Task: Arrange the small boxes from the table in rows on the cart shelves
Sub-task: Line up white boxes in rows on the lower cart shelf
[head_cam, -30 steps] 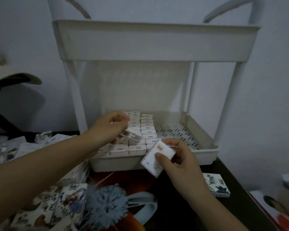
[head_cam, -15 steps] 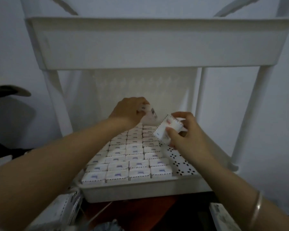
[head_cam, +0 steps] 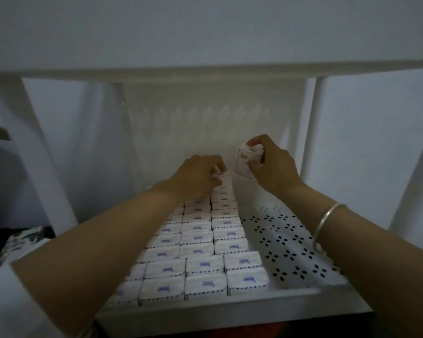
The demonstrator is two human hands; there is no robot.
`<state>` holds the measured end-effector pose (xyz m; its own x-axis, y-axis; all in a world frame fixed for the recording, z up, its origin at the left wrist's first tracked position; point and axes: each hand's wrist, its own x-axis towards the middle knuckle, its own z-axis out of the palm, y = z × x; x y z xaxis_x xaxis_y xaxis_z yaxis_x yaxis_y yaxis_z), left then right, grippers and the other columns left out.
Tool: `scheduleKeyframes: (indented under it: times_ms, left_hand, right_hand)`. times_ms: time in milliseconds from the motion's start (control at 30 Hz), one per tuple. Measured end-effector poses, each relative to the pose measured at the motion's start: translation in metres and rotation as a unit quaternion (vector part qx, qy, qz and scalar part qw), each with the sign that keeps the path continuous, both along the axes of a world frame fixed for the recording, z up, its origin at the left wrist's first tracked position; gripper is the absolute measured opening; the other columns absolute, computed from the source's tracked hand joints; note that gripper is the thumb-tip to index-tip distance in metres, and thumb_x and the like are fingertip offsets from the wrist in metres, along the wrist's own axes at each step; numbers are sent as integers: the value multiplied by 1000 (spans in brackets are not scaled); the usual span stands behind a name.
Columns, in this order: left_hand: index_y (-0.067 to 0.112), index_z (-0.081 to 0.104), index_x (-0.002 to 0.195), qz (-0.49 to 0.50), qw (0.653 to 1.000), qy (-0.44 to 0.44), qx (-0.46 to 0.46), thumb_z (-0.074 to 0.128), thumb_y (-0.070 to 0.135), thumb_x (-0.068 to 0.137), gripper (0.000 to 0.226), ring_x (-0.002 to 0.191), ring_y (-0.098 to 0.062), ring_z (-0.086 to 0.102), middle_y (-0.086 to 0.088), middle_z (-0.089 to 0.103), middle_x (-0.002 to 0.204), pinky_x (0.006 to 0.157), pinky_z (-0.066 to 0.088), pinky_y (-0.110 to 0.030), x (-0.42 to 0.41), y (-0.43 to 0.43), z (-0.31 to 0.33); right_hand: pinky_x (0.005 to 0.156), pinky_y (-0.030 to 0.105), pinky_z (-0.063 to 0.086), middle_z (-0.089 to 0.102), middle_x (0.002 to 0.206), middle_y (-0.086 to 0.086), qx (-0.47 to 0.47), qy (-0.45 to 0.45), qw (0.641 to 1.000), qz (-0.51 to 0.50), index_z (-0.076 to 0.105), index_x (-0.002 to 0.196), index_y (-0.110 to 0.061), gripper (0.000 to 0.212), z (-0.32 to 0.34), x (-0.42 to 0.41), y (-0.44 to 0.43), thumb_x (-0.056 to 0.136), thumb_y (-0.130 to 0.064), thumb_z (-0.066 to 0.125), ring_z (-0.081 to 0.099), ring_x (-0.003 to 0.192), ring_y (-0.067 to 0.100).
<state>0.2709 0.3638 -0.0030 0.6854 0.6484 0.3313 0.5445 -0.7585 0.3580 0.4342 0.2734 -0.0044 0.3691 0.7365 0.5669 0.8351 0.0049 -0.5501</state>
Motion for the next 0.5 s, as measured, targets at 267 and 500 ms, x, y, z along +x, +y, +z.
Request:
scheduleKeyframes:
  times_ms: [267, 500]
  left_hand:
    - [25, 69, 113, -8, 999, 26, -23, 67, 14, 87, 28, 91, -3, 50, 12, 53, 103, 73, 33, -7, 7, -2, -6]
    - [21, 68, 96, 34, 995, 47, 87, 65, 26, 86, 11, 100, -16, 57, 2, 66, 102, 83, 45, -29, -2, -9, -7]
  right_hand:
    - [92, 39, 53, 63, 118, 1, -69, 62, 994, 64, 64, 116, -26, 34, -16, 10, 29, 90, -6, 59, 62, 103, 23]
    - [95, 40, 51, 58, 119, 3, -114, 44, 984, 127, 66, 118, -21, 38, -27, 0, 39, 95, -1, 45, 58, 107, 22]
